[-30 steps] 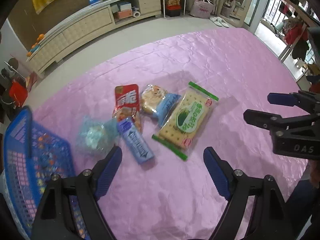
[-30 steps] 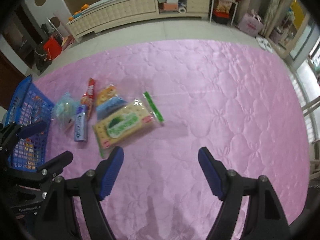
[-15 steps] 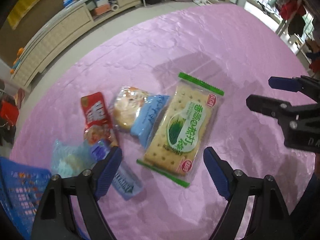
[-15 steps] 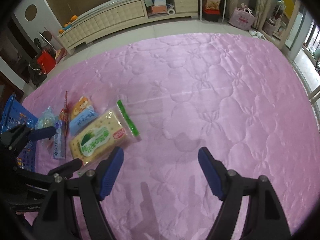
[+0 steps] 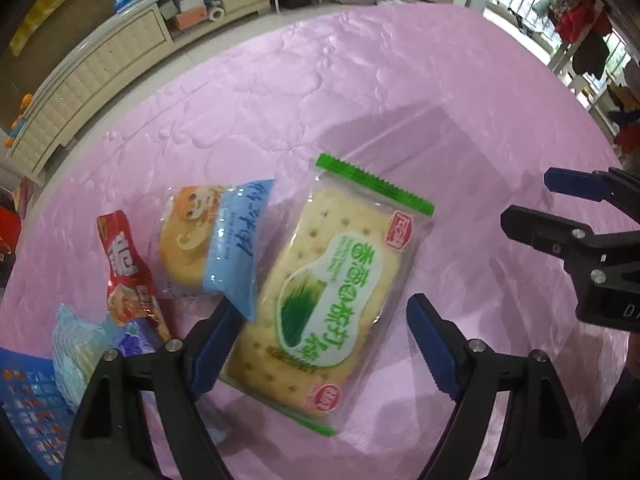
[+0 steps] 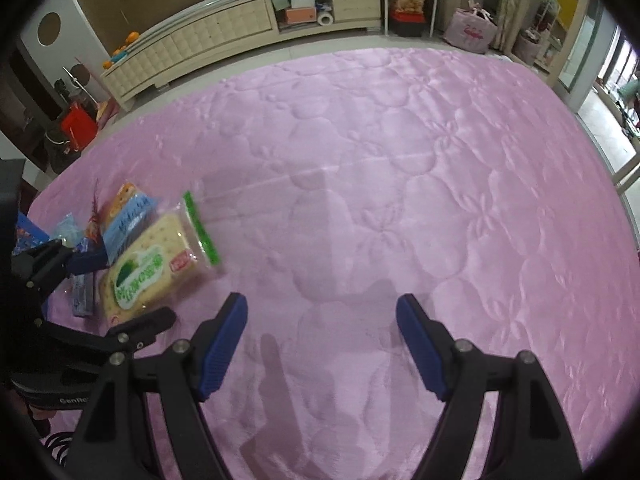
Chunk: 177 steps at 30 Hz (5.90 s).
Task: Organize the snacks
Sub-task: 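Grasp the green-labelled cracker pack with the left tool and lift it, then grasp the cartoon cookie pouch with the right tool, then carry the cracker pack and cookie pouch over the basket with both tools, then lower the cracker pack into the basket and open the left tool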
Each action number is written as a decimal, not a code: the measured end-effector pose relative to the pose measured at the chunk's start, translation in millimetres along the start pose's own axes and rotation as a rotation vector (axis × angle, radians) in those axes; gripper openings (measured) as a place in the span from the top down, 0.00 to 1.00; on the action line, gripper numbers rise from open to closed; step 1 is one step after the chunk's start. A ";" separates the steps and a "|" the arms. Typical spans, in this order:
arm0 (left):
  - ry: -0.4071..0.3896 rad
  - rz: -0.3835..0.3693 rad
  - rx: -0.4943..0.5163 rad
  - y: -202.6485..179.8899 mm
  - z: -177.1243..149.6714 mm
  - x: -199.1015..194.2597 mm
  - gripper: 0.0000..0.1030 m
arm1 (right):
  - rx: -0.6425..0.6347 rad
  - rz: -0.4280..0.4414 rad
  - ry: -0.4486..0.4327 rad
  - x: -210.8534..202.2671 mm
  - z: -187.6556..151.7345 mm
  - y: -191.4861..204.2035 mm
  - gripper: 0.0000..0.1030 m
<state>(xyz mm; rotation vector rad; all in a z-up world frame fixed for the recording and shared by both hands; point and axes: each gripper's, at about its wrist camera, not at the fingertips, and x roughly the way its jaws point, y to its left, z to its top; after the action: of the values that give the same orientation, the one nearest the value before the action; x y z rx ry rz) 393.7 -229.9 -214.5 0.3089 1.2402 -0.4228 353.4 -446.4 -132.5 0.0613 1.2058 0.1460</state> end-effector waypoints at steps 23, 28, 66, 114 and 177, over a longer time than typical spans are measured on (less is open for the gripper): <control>-0.195 0.156 -0.221 41.9 -51.9 -106.5 0.43 | -0.076 0.088 0.020 0.7 25.3 58.9 0.22; -0.196 0.173 -0.310 66.1 -67.3 -118.4 0.43 | -0.231 0.117 0.011 2.1 42.0 94.1 0.18; -0.194 0.150 -0.368 63.6 -74.5 -113.0 0.43 | -0.826 0.168 0.093 40.4 57.8 173.7 0.44; -0.397 0.259 -0.571 188.3 -291.7 -304.5 0.43 | -0.604 0.307 -0.063 -120.8 -39.4 369.4 0.44; -0.212 0.131 -0.541 200.6 -244.6 -210.8 0.43 | -0.458 0.141 -0.025 -68.2 -31.4 338.0 0.17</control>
<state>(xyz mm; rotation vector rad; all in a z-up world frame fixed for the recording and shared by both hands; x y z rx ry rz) 226.4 86.8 -86.8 -0.1157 1.0719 0.0036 273.3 -123.0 -38.4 -0.2521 1.1179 0.5388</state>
